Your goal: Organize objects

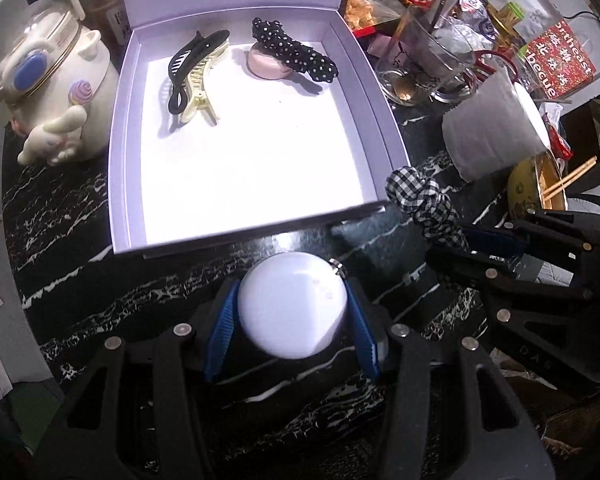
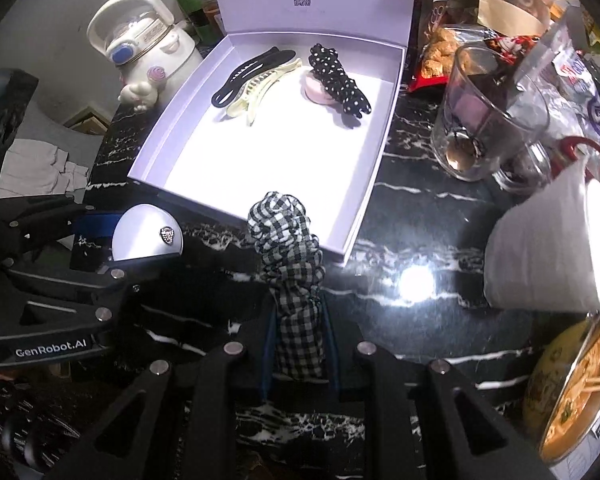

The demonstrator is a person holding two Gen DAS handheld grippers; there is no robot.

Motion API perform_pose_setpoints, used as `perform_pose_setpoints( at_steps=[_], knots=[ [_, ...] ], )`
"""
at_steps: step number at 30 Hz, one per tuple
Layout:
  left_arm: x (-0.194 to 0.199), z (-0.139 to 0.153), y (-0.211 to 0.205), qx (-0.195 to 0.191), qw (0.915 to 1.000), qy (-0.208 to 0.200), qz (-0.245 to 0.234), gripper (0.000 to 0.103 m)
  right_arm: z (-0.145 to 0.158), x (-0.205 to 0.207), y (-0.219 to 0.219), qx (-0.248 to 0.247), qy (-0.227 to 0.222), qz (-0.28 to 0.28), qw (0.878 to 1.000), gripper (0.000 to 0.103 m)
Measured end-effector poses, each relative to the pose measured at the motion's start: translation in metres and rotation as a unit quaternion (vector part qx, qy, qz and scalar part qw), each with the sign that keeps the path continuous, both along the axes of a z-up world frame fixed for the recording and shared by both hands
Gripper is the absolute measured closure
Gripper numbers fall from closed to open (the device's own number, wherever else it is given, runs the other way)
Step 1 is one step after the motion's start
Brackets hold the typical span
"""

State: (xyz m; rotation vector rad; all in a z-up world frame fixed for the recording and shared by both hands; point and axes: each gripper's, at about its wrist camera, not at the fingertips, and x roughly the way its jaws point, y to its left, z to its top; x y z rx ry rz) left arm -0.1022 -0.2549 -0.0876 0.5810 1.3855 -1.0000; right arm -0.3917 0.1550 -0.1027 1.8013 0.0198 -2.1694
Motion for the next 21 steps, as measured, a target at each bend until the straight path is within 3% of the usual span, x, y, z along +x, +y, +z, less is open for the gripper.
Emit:
perform_pose_setpoints(
  at_steps=[21],
  knots=[
    [0.056,-0.015,-0.035,0.009,0.9999,-0.007,-0.003,0.052,-0.012,-0.06,-0.015,-0.013,-0.005,0.017,1.0,0.082]
  ],
)
